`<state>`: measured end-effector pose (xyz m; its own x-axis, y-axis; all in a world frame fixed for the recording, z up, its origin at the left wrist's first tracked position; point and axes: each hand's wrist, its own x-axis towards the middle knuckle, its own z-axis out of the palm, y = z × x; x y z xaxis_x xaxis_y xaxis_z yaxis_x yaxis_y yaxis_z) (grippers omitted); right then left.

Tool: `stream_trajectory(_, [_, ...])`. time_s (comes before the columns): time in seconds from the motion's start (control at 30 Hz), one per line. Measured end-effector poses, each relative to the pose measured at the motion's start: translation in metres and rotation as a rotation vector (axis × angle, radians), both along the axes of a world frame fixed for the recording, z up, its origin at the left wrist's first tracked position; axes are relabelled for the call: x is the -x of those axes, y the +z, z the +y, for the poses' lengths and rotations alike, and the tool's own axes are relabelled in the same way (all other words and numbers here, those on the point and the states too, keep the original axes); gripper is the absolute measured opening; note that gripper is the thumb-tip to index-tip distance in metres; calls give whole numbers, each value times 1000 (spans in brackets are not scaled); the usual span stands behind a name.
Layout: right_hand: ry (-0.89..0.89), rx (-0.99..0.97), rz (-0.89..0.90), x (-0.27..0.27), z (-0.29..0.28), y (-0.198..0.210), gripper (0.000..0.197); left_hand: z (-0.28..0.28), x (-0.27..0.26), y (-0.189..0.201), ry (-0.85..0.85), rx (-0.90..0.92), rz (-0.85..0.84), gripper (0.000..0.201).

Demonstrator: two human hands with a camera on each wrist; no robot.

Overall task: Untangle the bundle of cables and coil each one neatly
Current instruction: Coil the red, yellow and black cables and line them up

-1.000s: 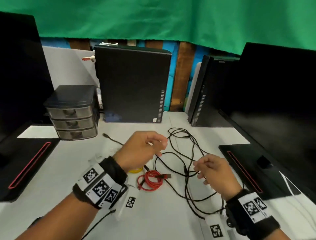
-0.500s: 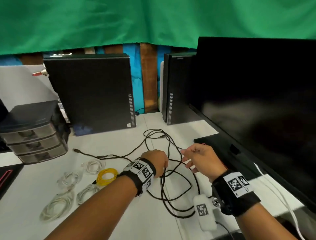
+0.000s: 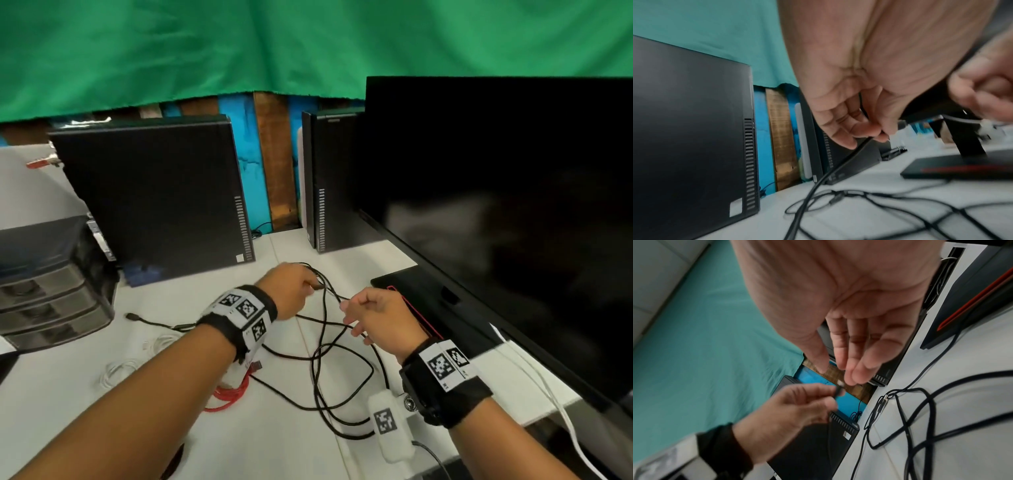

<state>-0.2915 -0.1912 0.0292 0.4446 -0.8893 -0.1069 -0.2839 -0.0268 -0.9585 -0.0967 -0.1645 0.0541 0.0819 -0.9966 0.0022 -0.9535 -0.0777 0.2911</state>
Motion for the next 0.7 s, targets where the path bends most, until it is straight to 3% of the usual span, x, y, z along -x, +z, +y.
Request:
stream_trajectory(0.1, [10, 2, 21, 0, 0, -2, 18, 0, 0, 22, 54, 164, 152, 19])
stream_trajectory(0.27, [53, 44, 33, -1, 9, 5, 5, 8, 3, 50, 131, 356, 532, 25])
stream_trajectory(0.43, [199, -23, -308, -26, 36, 32, 26, 19, 21, 72, 66, 316, 1035, 13])
stream_trajectory(0.53, [80, -141, -542, -33, 43, 48, 18, 23, 18, 87, 28, 338, 1095, 12])
stream_trajectory(0.6, [-15, -29, -488, -26, 39, 51, 20, 32, 7, 97, 60, 375, 1106, 12])
stream_trajectory(0.7, [14, 315, -314, -8, 32, 57, 18, 50, -20, 103, 87, 328, 1120, 23])
